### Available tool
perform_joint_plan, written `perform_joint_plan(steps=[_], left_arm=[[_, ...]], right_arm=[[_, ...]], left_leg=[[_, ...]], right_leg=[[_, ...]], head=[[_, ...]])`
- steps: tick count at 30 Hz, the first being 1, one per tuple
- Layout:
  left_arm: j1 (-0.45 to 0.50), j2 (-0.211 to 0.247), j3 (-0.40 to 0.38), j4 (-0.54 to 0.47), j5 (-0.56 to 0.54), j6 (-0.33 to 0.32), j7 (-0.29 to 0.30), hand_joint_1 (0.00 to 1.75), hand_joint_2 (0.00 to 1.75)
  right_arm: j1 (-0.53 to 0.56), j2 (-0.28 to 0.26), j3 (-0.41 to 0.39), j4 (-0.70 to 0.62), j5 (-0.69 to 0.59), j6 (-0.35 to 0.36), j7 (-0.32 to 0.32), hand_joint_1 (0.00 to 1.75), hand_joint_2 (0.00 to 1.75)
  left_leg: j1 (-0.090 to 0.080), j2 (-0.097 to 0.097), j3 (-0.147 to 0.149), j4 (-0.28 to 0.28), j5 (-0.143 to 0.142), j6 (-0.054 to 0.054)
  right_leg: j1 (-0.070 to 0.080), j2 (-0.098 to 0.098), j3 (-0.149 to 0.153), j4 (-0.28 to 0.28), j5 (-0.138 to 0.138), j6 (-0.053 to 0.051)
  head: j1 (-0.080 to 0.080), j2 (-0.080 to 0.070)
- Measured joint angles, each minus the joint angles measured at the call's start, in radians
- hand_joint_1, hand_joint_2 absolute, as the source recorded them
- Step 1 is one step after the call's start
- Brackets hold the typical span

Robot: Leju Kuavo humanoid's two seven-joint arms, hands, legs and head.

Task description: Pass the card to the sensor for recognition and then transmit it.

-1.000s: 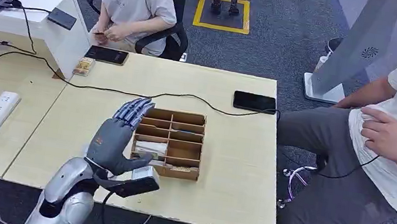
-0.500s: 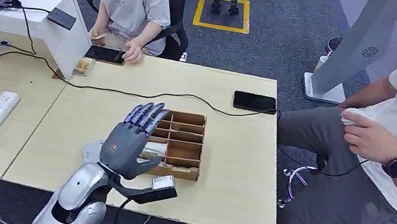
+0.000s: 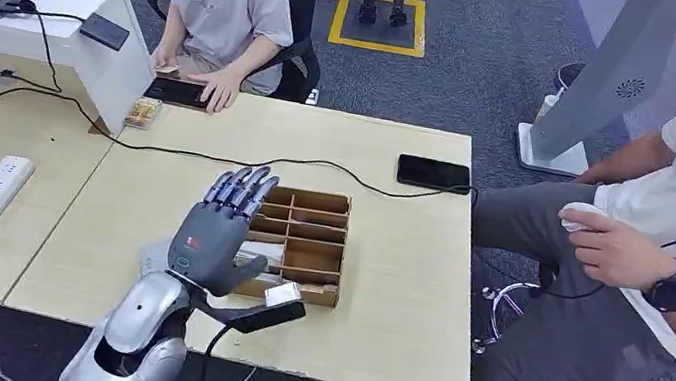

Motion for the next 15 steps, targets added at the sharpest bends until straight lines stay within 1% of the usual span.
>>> perform_joint_plan(steps=[3, 8, 15], left_arm=[[0.0, -0.008, 0.018, 0.007, -0.024, -0.001, 0.006, 0.0, 1.75], [-0.002, -0.015, 0.04, 0.029, -0.11, 0.002, 0.022, 0.0, 1.75], [-0.008, -0.024, 0.066, 0.057, -0.118, 0.002, 0.03, 0.0, 1.75]], right_arm=[[0.0, 0.0, 0.0, 0.0, 0.001, 0.0, -0.002, 0.0, 1.75], [0.0, 0.0, 0.0, 0.0, 0.003, 0.0, 0.005, 0.0, 1.75], [-0.001, 0.0, 0.0, -0.002, 0.001, -0.001, 0.006, 0.0, 1.75]], left_leg=[[0.0, 0.0, 0.0, 0.0, 0.0, 0.0], [0.0, 0.0, 0.0, 0.0, 0.0, 0.0], [0.0, 0.0, 0.0, 0.0, 0.0, 0.0]], right_leg=[[0.0, 0.0, 0.0, 0.0, 0.0, 0.0], [0.0, 0.0, 0.0, 0.0, 0.0, 0.0], [0.0, 0.0, 0.0, 0.0, 0.0, 0.0]], head=[[0.0, 0.0], [0.0, 0.0], [0.0, 0.0]])
